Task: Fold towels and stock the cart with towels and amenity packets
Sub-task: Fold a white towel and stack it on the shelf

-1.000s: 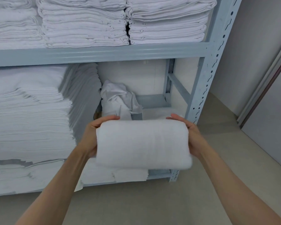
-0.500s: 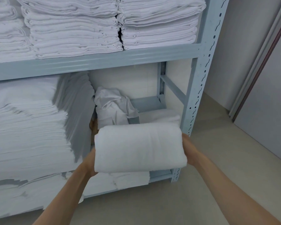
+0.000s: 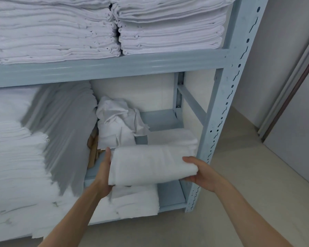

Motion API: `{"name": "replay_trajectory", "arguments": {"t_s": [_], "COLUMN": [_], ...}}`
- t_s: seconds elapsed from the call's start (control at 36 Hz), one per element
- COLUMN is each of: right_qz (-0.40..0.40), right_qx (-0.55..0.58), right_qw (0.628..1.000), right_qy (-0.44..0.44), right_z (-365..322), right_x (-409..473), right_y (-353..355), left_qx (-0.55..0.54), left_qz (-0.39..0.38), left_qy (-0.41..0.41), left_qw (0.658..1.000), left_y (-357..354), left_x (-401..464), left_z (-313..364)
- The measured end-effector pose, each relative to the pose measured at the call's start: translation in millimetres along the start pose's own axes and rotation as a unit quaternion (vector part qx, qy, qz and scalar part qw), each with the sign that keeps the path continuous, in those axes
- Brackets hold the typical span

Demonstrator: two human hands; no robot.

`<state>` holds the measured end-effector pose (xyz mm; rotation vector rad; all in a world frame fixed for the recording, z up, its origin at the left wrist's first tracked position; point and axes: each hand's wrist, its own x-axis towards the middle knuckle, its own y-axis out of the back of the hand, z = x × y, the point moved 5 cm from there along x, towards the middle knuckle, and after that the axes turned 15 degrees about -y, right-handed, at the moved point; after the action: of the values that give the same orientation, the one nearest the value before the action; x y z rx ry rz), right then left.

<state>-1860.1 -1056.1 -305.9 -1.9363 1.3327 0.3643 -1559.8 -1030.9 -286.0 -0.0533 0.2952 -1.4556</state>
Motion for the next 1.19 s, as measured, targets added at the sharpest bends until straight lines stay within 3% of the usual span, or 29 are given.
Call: {"name": "replay_trajectory", "arguments": {"t_s": [0.08,0.25,0.5,0.78,0.89,0.94,1.0,1.06,1.08,1.14,1.19], "right_qz": [0.003,0.138,0.305,0.461,0.516,0.545,0.571,0.586,0.581,0.543,0.503], "right_qx": [-0.040,-0.062,-0.159,-0.282,-0.309,-0.367,-0.436,-0.490,-0.500,-0.526,-0.576], "right_qw": [0.999,0.986,0.910,0.833,0.790,0.745,0.669,0.573,0.545,0.537,0.551], "right_qy": [-0.001,0.065,0.233,0.120,0.118,0.118,0.188,0.297,0.340,0.375,0.334], "right_z": [-33,-93,-170,-146,-141,-143,-150,-158,-160,-165,-167], "right_x": [19,59,111,188,193,191,184,179,179,188,205], "right_y": [19,60,82,123,118,112,101,86,78,63,56], "left_qx": [0.040,0.080,0.079,0.141,0.197,0.274,0.394,0.519,0.565,0.611,0.625], "left_qz": [-0.003,-0.003,0.067,0.026,0.041,0.066,0.092,0.069,0.033,-0.057,-0.131], "left_qy": [0.004,-0.020,-0.066,0.008,0.006,-0.017,-0.088,-0.216,-0.283,-0.351,-0.308], "left_qw": [0.999,0.997,0.992,0.990,0.980,0.959,0.910,0.824,0.774,0.707,0.705], "left_y": [-16,-53,-89,-85,-79,-77,-76,-86,-96,-116,-131], "left_x": [27,84,178,256,272,279,281,277,275,277,284], "left_z": [6,-1,-6,-82,-93,-88,-74,-53,-47,-47,-58]}}
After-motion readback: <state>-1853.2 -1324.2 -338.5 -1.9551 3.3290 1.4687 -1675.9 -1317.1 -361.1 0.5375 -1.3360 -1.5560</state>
